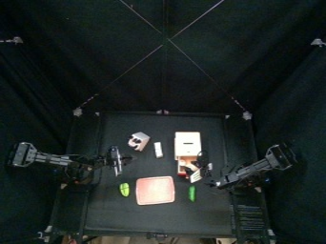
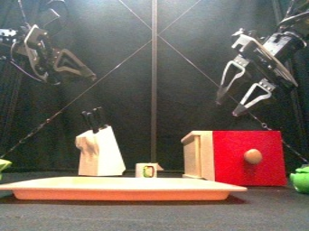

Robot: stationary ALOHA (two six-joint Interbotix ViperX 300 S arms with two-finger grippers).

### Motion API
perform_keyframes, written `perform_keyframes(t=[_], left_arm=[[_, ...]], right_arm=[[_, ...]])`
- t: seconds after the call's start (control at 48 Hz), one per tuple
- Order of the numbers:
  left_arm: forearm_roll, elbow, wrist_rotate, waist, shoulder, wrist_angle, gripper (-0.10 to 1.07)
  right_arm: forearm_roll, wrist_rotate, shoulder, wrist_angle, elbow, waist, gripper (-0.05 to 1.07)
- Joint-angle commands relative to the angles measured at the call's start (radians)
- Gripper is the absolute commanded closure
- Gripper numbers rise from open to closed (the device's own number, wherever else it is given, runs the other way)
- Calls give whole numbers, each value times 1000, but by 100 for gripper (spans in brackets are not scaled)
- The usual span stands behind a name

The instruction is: Put egg half in drawer and close drawer

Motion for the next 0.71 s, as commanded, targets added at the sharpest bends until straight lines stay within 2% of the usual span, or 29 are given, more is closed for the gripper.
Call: perform_keyframes(t=[0.0,0.229,0.396,0.479,0.688], left_arm=[[-12,-41,0,2,11,-12,49],[-35,-57,-2,3,35,-15,49],[-107,-106,-2,8,60,-38,49],[-158,-141,-2,17,77,-38,49],[-285,-267,0,55,184,-37,51]], right_arm=[[-29,-2,-21,5,-5,8,12],[-52,-3,-29,5,-2,23,12],[-91,-3,-58,5,9,44,19],[-95,-3,-67,5,14,57,27],[-98,-3,-81,-37,40,87,56]])
